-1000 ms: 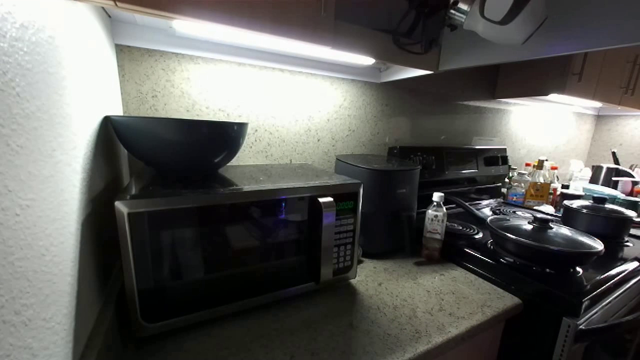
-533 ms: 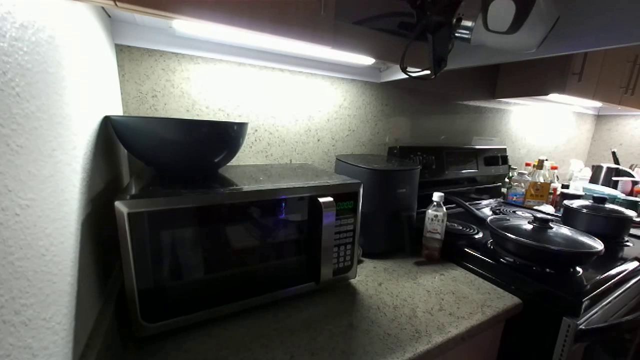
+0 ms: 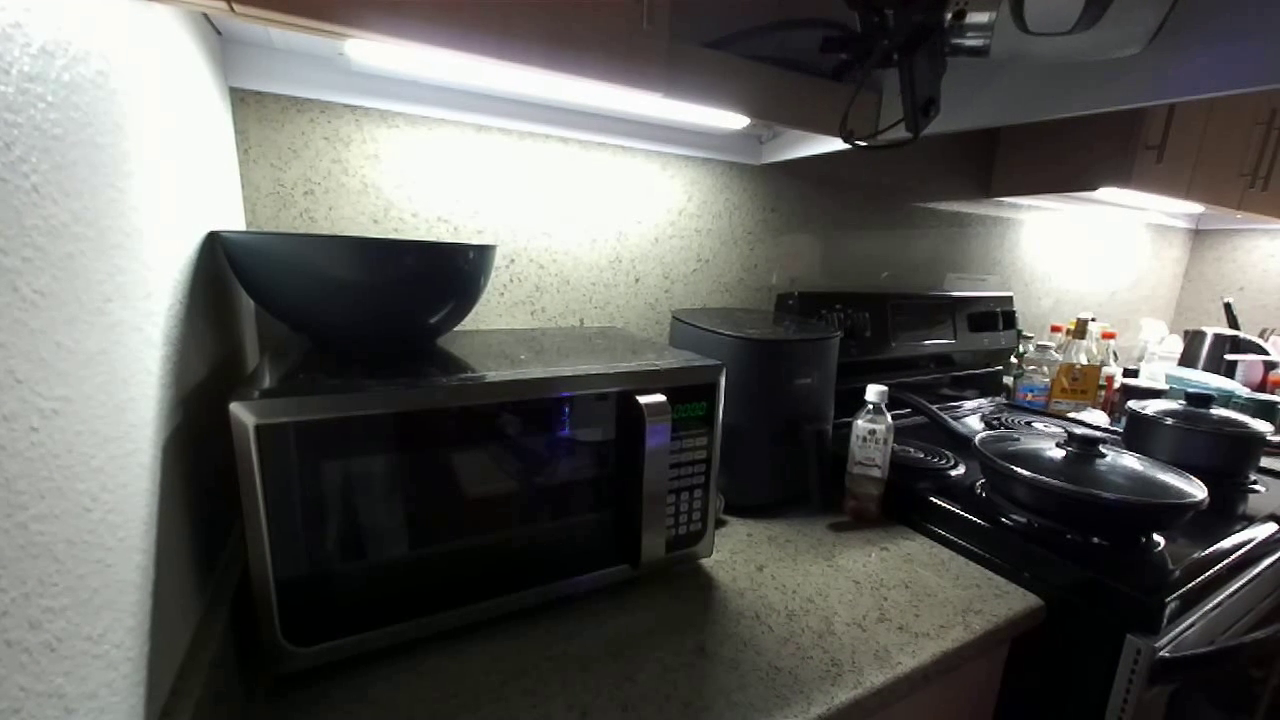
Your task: Pick up the lid and put it in the top cabinet
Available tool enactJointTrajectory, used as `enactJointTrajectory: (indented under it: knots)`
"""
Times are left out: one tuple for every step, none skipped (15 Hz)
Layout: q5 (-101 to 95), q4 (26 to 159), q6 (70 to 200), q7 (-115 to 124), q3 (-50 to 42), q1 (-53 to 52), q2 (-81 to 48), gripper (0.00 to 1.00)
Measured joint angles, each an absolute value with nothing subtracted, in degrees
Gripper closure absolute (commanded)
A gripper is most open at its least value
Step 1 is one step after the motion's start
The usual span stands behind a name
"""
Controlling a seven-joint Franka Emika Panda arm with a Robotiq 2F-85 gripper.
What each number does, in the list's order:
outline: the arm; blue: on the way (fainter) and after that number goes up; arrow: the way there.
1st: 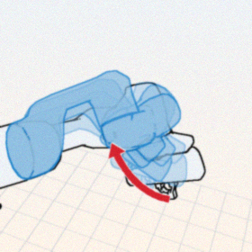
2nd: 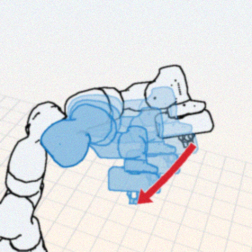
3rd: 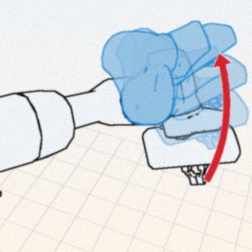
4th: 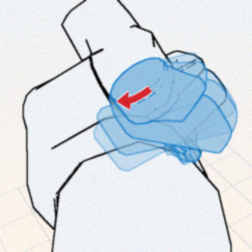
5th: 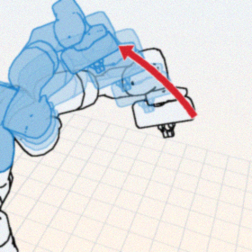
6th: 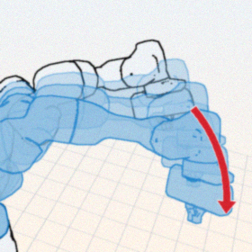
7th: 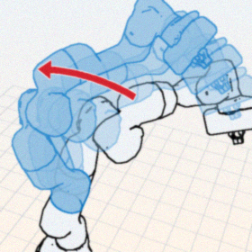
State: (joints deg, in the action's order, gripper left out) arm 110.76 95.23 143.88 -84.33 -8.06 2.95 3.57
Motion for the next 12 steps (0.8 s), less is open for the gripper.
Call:
enactJointTrajectory:
  knots:
    - [109.71,96.8,144.34,-84.35,-8.45,3.0,5.8,0.0]
    - [109.28,98.18,144.74,-84.5,-8.81,3.08,7.9,0.0]
    - [109.23,99.55,145.02,-84.65,-9.19,3.23,10.05,0.0]
    - [109.23,100.84,145.5,-84.68,-9.5,3.51,12.12,0.0]
    - [109.23,101.9,146.12,-84.68,-9.84,3.68,13.84,0.0]
    - [109.28,102.77,146.75,-84.68,-10.22,3.77,15.27,0.0]
    - [109.62,103.44,147.42,-84.7,-10.61,3.85,16.38,0.25]
    - [110.18,103.88,148.07,-84.78,-10.94,3.97,17.17,0.26]
    - [110.81,104.16,148.72,-84.92,-11.21,4.1,17.67,0.32]
    - [112.1,104.31,148.91,-85.61,-11.46,4.19,17.86,0.4]
    - [113.84,104.42,148.91,-86.53,-11.67,4.2,17.84,0.45]
    - [115.85,104.5,148.91,-87.54,-11.74,4.2,17.73,0.52]
